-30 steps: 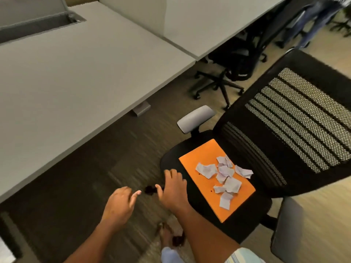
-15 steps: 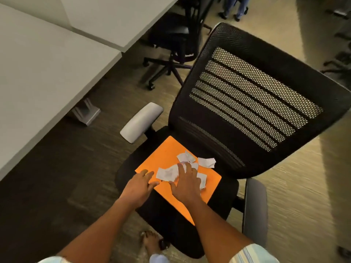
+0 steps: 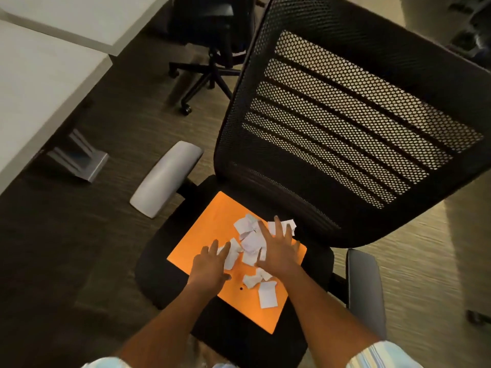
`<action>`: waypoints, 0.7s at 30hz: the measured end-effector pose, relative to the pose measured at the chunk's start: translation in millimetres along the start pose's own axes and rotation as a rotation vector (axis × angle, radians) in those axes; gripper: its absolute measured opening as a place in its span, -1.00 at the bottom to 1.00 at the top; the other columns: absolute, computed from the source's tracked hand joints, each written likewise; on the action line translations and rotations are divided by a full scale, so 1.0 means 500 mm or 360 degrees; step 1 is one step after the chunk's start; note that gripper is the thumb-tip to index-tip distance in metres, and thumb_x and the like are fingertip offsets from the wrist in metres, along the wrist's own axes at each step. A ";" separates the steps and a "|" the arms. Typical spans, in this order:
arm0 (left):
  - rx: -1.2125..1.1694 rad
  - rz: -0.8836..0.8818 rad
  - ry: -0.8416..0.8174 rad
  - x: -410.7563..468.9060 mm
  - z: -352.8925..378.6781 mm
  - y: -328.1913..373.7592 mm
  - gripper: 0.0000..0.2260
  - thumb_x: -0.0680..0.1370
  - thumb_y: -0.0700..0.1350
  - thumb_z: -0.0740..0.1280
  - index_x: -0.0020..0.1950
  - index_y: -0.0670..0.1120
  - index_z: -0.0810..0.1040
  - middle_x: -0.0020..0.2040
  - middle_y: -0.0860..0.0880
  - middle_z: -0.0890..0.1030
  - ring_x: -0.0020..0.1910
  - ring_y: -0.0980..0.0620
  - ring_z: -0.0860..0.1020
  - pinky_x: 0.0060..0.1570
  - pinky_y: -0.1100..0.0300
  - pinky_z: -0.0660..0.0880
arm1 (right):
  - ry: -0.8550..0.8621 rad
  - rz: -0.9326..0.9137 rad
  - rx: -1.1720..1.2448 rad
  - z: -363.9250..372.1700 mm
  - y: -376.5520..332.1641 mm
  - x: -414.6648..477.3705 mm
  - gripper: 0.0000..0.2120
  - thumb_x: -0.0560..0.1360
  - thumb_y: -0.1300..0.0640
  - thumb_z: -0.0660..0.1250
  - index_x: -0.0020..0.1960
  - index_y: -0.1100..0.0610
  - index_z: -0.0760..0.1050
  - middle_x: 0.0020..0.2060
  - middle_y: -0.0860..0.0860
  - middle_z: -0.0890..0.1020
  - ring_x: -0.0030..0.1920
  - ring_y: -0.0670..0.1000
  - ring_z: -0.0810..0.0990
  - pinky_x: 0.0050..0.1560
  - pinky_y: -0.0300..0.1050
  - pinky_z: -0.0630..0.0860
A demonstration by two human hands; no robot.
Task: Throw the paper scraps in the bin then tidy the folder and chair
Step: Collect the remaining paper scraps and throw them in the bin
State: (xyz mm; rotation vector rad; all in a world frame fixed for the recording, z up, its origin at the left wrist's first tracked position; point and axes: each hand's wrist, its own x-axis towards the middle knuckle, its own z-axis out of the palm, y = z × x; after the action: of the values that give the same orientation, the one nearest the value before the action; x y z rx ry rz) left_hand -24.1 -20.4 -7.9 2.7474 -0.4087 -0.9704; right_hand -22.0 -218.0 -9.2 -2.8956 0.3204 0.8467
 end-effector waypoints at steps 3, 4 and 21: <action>0.0016 -0.0004 -0.0019 0.030 0.017 0.010 -0.14 0.47 0.08 0.39 0.52 0.12 -0.19 0.58 -0.10 -0.08 0.53 -0.23 0.01 0.46 -0.15 0.15 | -0.0073 -0.0123 -0.0127 -0.010 0.030 0.042 0.21 0.23 -0.28 0.55 0.46 -0.31 -0.36 0.56 0.03 -0.29 0.55 0.33 -0.23 0.38 0.54 0.04; 0.0010 -0.0012 -0.0016 0.039 0.022 0.014 -0.14 0.48 0.07 0.38 0.52 0.11 -0.21 0.58 -0.10 -0.10 0.54 -0.24 0.00 0.46 -0.16 0.14 | -0.0112 -0.0162 -0.0165 -0.013 0.033 0.055 0.25 0.20 -0.28 0.56 0.45 -0.32 -0.39 0.56 0.02 -0.30 0.54 0.33 -0.25 0.38 0.55 0.03; 0.0107 0.0093 0.0074 0.101 0.057 -0.018 -0.40 0.56 -0.14 0.25 0.52 0.01 0.02 0.53 -0.08 0.09 0.39 -0.18 0.22 0.32 -0.09 0.25 | -0.0380 -0.0296 -0.0099 0.038 -0.067 0.104 -0.09 0.47 0.05 0.46 0.53 -0.30 -0.10 0.58 -0.04 -0.28 0.57 0.25 -0.14 0.37 0.34 0.30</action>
State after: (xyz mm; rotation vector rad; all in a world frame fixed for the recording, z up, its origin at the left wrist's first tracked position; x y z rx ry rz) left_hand -2.7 -31.0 -61.5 2.7950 -0.5194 -0.8923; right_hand 18.7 -191.2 -52.0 -2.7810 0.0030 1.1700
